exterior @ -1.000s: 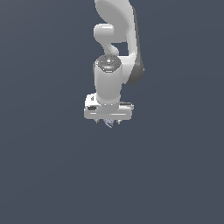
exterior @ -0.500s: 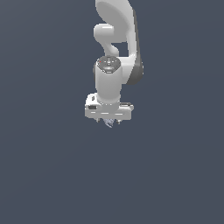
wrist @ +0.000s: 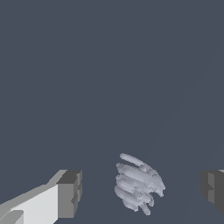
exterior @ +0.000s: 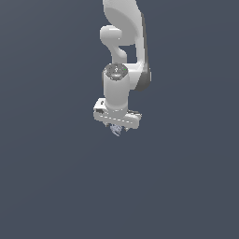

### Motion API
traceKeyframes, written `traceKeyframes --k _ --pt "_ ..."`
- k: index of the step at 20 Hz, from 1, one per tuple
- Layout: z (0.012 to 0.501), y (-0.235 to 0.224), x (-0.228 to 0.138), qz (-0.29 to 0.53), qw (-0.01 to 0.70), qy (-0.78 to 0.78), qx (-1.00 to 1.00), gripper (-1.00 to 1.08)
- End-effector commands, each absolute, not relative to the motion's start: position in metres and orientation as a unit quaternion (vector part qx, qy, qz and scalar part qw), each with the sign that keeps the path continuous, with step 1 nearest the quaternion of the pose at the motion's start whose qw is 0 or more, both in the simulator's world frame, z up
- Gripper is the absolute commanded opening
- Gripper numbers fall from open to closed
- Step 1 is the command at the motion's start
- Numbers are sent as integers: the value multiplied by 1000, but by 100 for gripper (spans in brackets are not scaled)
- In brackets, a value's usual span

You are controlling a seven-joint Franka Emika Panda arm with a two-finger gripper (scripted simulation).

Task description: Pick up the object and move it to a goal position.

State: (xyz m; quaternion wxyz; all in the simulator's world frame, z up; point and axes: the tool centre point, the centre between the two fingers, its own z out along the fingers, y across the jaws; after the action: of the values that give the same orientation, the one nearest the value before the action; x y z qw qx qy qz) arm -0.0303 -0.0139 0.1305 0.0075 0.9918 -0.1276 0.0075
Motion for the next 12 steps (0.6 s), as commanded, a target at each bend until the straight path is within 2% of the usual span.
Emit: traceKeyframes --k 1,12 --pt "122 -13 -41 6 5 -163 987 100" --pt "97 -12 -81 1 1 -286 958 100"
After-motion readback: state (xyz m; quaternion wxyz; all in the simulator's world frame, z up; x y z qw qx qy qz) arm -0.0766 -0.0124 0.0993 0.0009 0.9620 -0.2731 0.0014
